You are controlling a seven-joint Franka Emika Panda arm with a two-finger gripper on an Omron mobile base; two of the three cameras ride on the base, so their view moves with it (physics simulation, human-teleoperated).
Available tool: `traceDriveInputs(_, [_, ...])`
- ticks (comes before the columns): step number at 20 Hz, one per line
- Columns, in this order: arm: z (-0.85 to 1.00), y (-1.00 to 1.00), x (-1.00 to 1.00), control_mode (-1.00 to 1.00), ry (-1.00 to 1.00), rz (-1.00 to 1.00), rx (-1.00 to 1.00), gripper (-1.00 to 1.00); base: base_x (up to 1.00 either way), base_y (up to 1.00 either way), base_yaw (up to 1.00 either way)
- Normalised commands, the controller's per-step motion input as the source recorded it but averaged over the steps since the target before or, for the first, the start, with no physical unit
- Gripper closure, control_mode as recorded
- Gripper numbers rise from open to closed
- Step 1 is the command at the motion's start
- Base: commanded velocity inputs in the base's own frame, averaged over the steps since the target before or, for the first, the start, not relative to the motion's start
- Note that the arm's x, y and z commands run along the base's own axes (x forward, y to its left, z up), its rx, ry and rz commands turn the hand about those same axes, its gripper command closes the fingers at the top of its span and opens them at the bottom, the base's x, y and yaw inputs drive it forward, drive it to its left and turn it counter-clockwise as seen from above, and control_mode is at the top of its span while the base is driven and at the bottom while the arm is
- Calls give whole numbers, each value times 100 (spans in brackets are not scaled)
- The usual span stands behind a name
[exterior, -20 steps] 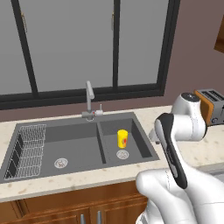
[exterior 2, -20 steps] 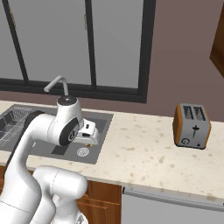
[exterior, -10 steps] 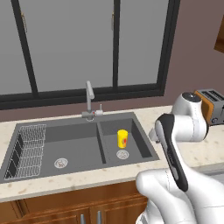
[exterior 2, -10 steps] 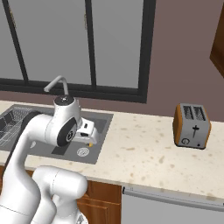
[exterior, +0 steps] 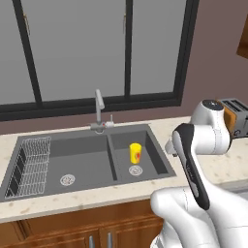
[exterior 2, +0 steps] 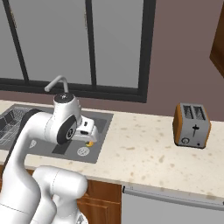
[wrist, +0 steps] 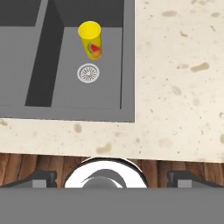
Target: Place the mug in the left basin and the cup in the right basin of the sink.
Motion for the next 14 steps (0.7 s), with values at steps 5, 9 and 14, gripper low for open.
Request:
traceDriveInputs(5, [0, 0, 0, 100, 0, 0, 0, -100, -50, 6, 0])
traceDriveInputs(9, [0, 0, 0, 100, 0, 0, 0, -100, -53, 41, 0])
traceDriveInputs(14, [0, 0, 0, 100, 0, 0, 0, -100, -29, 82, 0])
